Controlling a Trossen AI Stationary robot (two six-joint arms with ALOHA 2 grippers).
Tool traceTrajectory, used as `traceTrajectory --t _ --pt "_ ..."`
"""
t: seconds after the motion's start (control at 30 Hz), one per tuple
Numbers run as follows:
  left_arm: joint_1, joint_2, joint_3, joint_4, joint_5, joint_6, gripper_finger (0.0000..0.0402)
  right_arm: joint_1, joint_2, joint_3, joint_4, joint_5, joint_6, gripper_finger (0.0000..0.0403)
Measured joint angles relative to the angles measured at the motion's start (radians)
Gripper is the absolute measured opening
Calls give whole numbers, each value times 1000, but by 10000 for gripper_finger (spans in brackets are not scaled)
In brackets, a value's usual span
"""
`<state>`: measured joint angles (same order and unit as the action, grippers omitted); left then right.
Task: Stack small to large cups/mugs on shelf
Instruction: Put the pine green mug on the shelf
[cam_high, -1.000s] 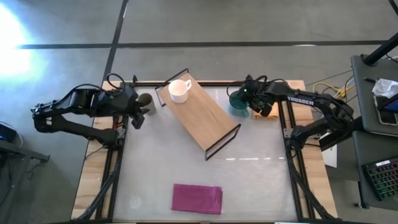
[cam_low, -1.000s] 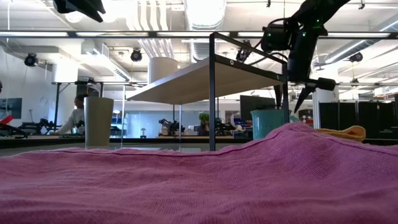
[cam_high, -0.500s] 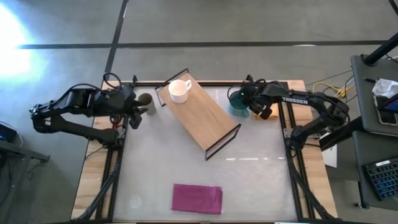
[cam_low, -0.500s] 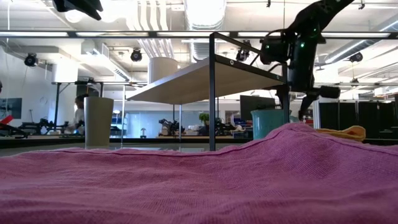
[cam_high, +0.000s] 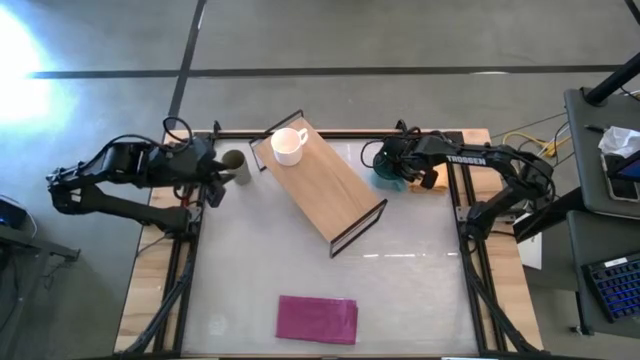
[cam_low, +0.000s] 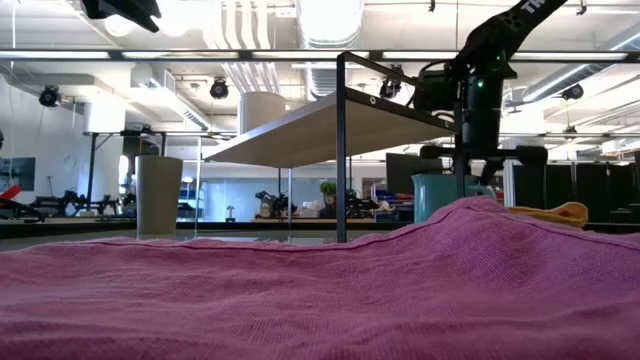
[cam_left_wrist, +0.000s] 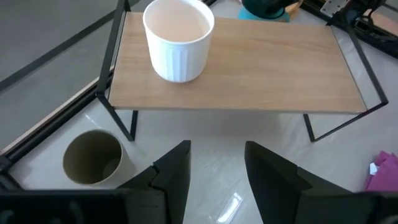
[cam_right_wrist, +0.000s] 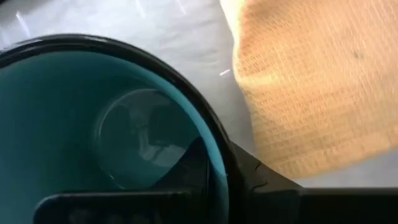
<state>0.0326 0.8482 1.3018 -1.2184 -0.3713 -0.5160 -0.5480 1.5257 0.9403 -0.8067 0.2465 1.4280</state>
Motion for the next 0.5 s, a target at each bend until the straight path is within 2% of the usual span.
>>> traceTrajectory --t 0.27,0.37,0.5 --pt "0 0 0 -4 0 -2 137 7 -31 10 -16 -18 -249 18" --pt "0 12 0 -3 0 -4 137 20 -71 62 -42 -15 -316 18" --pt "0 31 0 0 0 -26 137 37 -122 179 -186 54 -424 18"
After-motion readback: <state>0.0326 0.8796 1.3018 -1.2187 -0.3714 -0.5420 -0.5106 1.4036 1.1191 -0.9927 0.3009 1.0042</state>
